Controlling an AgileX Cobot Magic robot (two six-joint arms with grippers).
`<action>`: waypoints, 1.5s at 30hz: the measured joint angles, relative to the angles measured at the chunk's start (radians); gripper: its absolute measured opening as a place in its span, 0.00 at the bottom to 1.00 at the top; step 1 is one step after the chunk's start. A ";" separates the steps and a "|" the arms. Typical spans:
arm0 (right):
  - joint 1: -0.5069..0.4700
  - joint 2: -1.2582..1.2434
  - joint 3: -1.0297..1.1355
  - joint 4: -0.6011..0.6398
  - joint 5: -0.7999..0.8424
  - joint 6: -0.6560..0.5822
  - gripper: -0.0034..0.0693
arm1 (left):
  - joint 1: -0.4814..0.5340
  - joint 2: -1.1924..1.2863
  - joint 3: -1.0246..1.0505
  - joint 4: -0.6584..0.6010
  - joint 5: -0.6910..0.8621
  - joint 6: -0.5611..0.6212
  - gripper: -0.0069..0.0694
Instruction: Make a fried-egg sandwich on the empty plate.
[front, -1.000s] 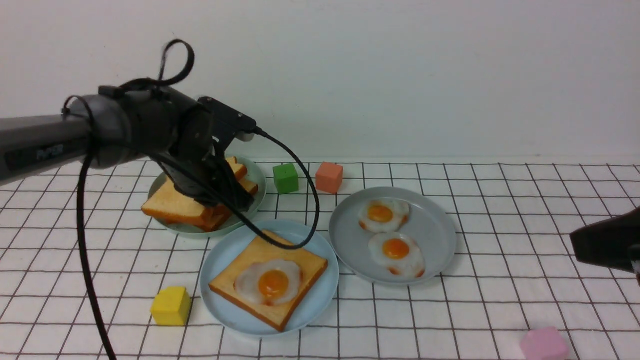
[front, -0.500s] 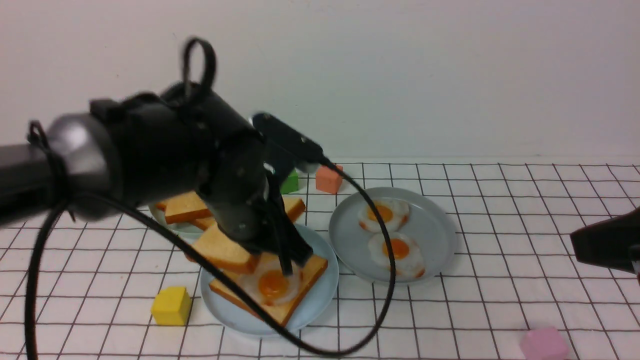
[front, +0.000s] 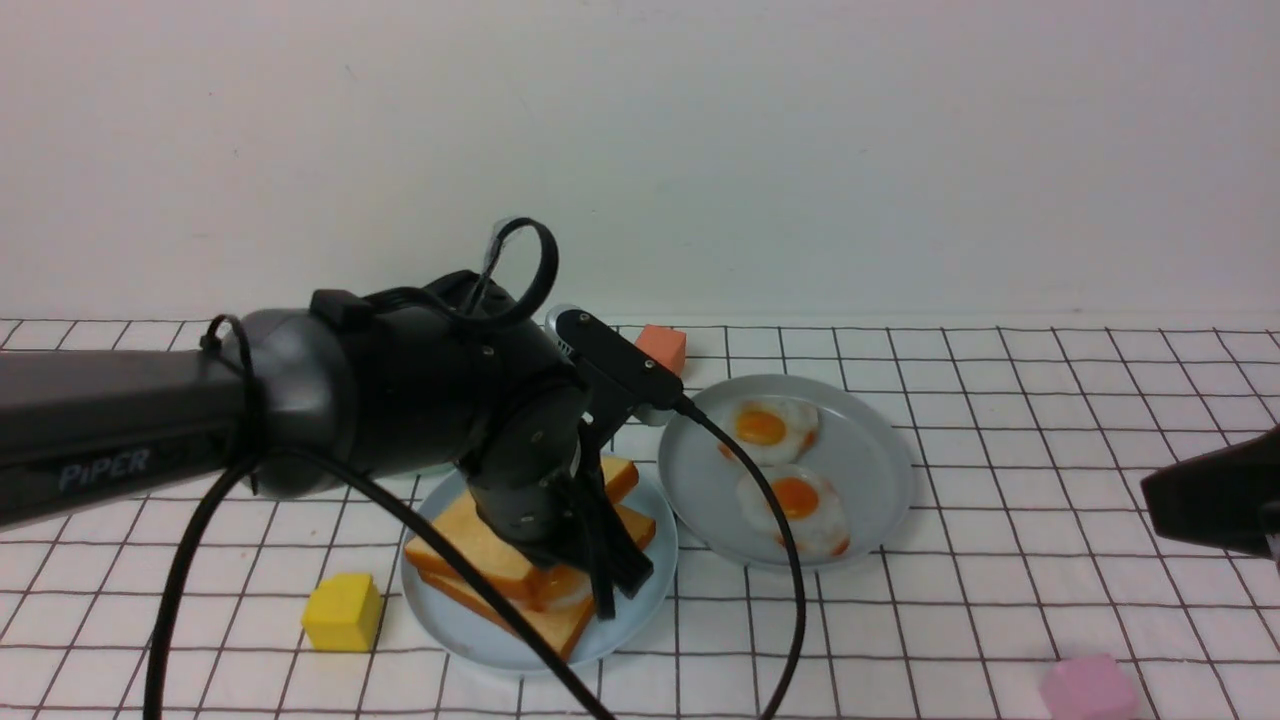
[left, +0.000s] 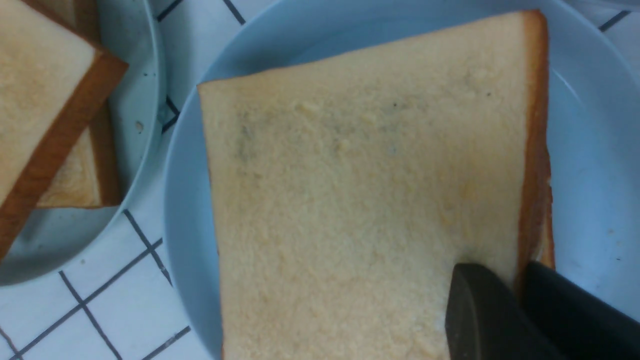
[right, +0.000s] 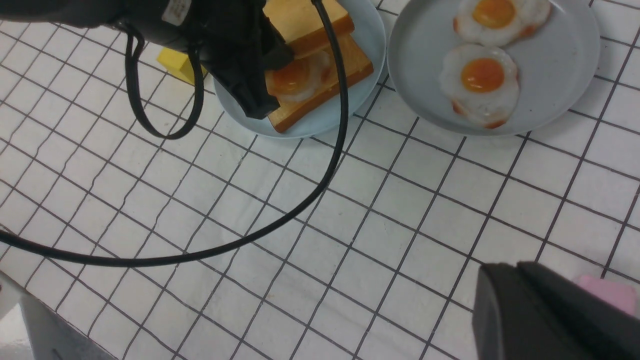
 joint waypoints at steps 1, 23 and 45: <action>0.000 0.000 0.000 0.000 0.000 0.000 0.12 | 0.000 0.000 0.000 -0.001 -0.001 0.000 0.17; 0.000 0.000 0.000 0.000 -0.012 -0.001 0.15 | 0.000 0.000 0.000 -0.076 -0.020 0.000 0.55; 0.000 -0.234 -0.028 -0.149 0.150 0.168 0.16 | 0.000 -0.995 0.366 -0.288 -0.162 -0.004 0.07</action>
